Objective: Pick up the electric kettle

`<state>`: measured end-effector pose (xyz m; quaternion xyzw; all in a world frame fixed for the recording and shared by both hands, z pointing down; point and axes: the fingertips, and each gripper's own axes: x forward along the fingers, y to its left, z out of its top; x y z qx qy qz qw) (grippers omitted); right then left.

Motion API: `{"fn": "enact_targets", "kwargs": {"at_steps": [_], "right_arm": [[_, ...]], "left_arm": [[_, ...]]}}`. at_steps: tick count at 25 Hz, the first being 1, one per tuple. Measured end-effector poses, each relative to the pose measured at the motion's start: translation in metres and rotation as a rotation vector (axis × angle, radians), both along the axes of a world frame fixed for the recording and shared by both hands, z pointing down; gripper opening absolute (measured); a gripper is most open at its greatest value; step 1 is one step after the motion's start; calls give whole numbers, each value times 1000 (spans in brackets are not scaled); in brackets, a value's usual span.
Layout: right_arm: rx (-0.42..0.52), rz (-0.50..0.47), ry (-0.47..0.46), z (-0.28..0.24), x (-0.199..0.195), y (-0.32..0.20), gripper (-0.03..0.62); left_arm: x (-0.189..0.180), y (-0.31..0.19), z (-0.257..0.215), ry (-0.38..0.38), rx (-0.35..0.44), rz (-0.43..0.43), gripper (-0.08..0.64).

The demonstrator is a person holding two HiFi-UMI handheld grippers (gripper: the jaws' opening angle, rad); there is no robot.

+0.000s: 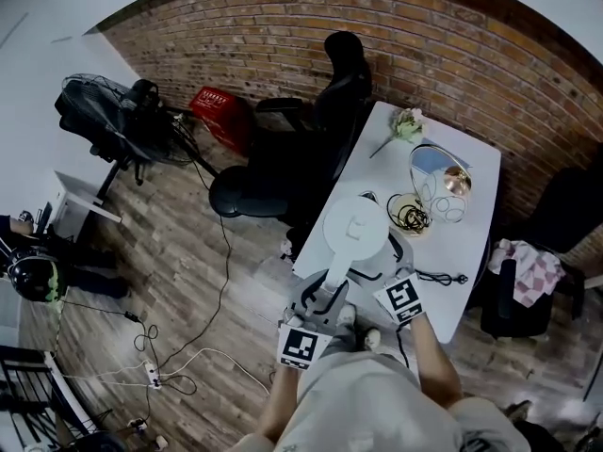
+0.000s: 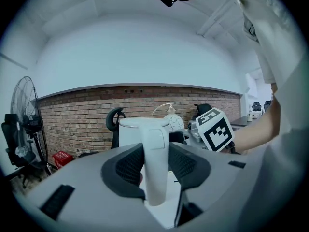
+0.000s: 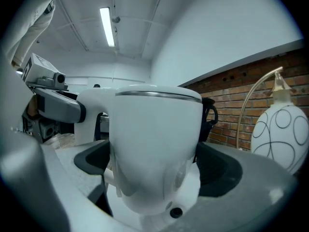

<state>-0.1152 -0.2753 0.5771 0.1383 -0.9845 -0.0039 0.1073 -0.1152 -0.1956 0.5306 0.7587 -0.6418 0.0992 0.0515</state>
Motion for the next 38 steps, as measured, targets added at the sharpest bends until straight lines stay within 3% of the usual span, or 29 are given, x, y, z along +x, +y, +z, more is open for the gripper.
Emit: {"fn": "enact_targets", "kwargs": {"at_steps": [19, 24, 31, 38], "right_arm": [[20, -250, -29, -22, -66, 68, 558], [105, -343, -33, -21, -83, 87, 558], [25, -372, -41, -26, -101, 112, 558], [31, -406, -48, -31, -114, 126, 558]], "left_arm": [[-44, 65, -21, -19, 34, -256, 153], [-56, 84, -23, -27, 42, -315, 154], [-70, 105, -25, -30, 47, -377, 154], [-80, 118, -29, -35, 51, -408, 155]]}}
